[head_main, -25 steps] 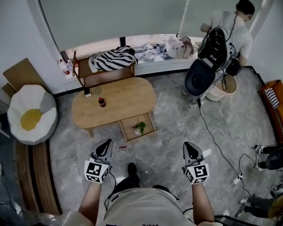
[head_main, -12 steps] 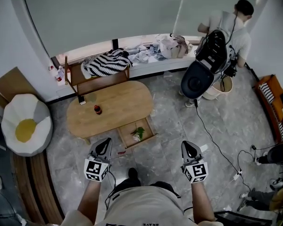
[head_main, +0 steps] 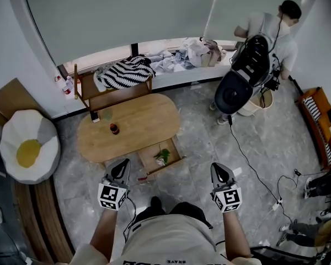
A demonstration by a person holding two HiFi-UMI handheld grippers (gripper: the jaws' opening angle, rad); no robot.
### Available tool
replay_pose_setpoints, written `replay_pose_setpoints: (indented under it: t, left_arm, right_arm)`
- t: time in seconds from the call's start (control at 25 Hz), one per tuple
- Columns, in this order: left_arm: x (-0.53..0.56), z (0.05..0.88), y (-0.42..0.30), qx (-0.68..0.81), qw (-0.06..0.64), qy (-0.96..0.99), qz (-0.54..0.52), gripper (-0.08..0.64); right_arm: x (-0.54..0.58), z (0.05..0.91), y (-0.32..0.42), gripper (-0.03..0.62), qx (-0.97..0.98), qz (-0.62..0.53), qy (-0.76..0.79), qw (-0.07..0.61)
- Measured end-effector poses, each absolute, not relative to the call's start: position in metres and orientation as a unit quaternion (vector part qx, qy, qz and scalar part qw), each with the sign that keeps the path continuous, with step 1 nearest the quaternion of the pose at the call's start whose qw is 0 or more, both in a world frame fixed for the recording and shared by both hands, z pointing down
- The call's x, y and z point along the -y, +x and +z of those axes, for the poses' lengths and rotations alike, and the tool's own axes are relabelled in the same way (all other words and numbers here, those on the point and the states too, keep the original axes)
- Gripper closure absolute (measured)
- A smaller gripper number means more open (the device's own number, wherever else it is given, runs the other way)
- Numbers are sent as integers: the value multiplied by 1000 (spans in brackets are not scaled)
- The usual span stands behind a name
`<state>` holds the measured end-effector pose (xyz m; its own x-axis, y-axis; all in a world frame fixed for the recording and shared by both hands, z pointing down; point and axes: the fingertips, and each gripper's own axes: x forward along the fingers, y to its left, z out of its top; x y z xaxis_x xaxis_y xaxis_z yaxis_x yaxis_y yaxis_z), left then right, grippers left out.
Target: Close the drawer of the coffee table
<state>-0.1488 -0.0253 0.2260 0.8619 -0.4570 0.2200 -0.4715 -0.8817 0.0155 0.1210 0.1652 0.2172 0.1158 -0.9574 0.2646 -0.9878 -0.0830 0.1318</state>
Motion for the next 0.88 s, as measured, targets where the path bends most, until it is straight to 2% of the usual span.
replay_pose_setpoints:
  t: [0.52, 0.88]
  left_arm:
    - [28, 232, -127, 280, 35, 952, 116, 538]
    - [24, 229, -89, 352, 31, 930, 95, 538]
  right_arm:
    - [-132, 232, 156, 572, 700, 59, 697, 144]
    - [-100, 241, 208, 572, 746, 50, 646, 155]
